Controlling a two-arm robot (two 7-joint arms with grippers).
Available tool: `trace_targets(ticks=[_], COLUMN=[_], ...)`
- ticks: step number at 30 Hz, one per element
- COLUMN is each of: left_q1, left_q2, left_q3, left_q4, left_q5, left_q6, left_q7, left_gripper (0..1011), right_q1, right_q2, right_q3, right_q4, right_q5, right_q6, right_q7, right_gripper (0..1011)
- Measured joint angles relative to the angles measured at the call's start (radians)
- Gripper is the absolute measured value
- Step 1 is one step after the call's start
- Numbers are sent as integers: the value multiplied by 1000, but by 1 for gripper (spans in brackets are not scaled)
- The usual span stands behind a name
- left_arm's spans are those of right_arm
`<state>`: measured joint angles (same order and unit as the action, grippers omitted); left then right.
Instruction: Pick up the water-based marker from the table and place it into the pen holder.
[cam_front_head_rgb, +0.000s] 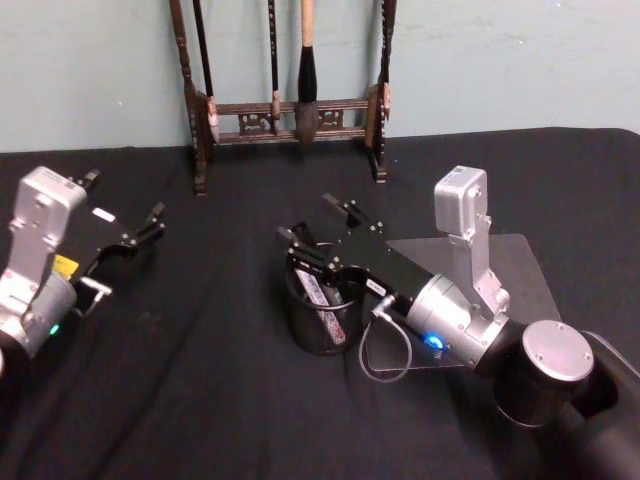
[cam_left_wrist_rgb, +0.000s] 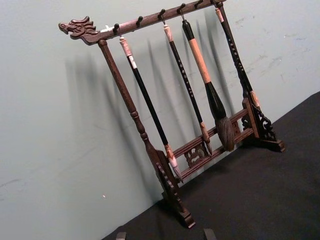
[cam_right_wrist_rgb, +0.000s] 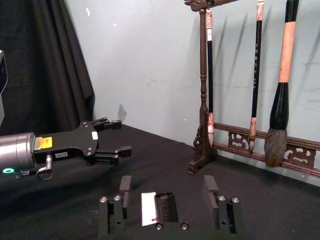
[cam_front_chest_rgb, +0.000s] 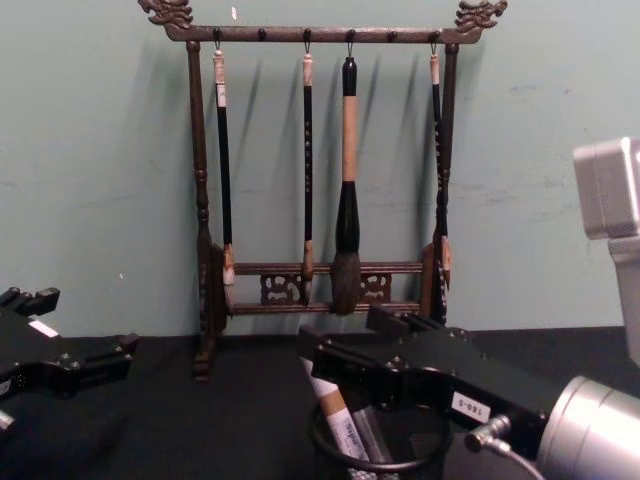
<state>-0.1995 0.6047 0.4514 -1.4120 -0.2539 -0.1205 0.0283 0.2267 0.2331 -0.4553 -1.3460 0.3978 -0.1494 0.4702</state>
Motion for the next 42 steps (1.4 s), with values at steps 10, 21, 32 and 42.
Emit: trace_targets(ticks=[10,21,32,42], left_q1=[0,0,0,0], left_q2=[0,0,0,0], left_q3=[0,0,0,0], left_q4=[0,0,0,0], left_q5=[0,0,0,0], left_q6=[0,0,0,0], left_q7=[0,0,0,0], left_gripper=[1001,1001,1001,1001], right_q1=[0,-15,-44,-72], right_q2=[14,62,104,109], right_q3=[13,75,165,206], right_q4=[-18,-113,-157,-101], right_q5=[8,32,15,-90], right_q6=[28,55,81,70], right_q7=[-2,-38,-133,-219], right_gripper=[1002,1002,1002,1002])
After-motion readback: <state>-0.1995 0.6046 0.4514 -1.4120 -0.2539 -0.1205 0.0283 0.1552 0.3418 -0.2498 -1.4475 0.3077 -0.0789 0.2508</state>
